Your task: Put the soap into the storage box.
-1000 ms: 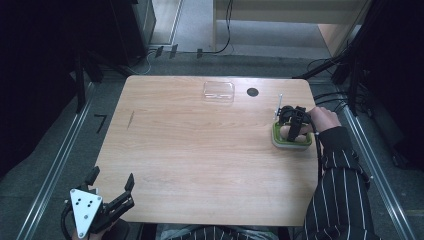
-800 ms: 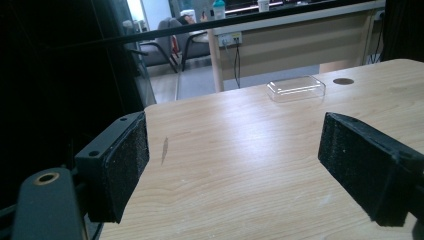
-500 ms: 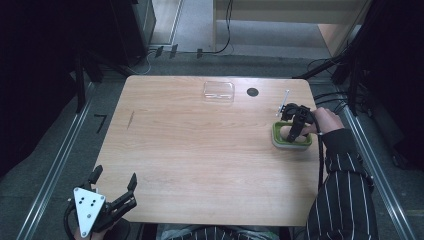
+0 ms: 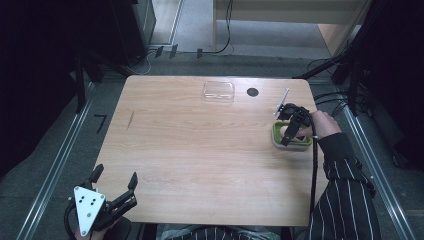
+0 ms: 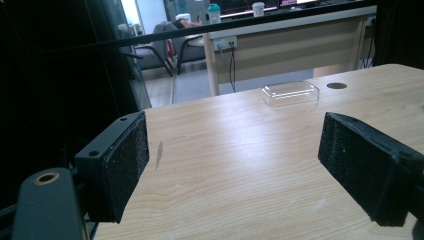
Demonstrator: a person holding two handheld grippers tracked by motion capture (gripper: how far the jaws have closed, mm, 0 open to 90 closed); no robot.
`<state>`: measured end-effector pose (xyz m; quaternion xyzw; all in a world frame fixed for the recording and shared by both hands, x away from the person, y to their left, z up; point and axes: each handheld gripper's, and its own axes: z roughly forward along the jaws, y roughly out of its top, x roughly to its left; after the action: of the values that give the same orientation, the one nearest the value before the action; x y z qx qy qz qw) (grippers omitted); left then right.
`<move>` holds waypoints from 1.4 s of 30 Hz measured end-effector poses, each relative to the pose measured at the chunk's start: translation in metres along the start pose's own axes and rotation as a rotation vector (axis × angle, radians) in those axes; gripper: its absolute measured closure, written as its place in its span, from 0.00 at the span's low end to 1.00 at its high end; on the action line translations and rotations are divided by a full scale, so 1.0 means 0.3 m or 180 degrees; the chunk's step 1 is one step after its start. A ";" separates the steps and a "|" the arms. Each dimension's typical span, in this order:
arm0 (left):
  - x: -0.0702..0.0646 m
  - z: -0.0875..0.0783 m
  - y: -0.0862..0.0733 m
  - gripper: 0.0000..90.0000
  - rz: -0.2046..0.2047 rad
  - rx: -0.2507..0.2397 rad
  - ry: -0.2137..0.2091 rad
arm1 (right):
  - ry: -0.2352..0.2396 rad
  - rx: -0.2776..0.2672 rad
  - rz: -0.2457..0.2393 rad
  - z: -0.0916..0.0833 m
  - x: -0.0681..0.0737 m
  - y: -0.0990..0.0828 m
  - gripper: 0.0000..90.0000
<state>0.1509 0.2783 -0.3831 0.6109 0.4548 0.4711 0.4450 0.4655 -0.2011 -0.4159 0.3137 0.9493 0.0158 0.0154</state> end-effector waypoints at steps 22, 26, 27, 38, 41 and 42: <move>-0.006 0.013 0.003 0.15 0.0014 0.0002 -0.0044 | 0.0062 0.0123 0.0533 -0.010 0.162 -0.003 0.02; -0.007 0.015 0.003 0.15 0.0003 -0.0005 -0.0053 | 0.0086 0.0145 0.0551 0.000 0.194 -0.012 0.02; -0.007 0.015 0.004 0.15 0.0003 -0.0004 -0.0060 | 0.0077 0.0176 0.0538 0.007 0.204 -0.014 0.02; -0.009 0.020 0.005 0.15 0.0013 -0.0007 -0.0068 | 0.0067 0.0237 0.0433 0.054 0.332 -0.054 0.02; -0.010 0.020 0.005 0.15 0.0013 -0.0005 -0.0064 | 0.0077 0.0214 0.0436 0.055 0.353 -0.064 0.02; -0.009 0.020 0.005 0.15 0.0017 -0.0005 -0.0065 | 0.0076 0.0201 0.0412 0.057 0.365 -0.070 0.02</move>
<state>0.1567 0.2746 -0.3831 0.6165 0.4482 0.4664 0.4489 0.3657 -0.1524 -0.4360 0.3745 0.9272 -0.0095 -0.0069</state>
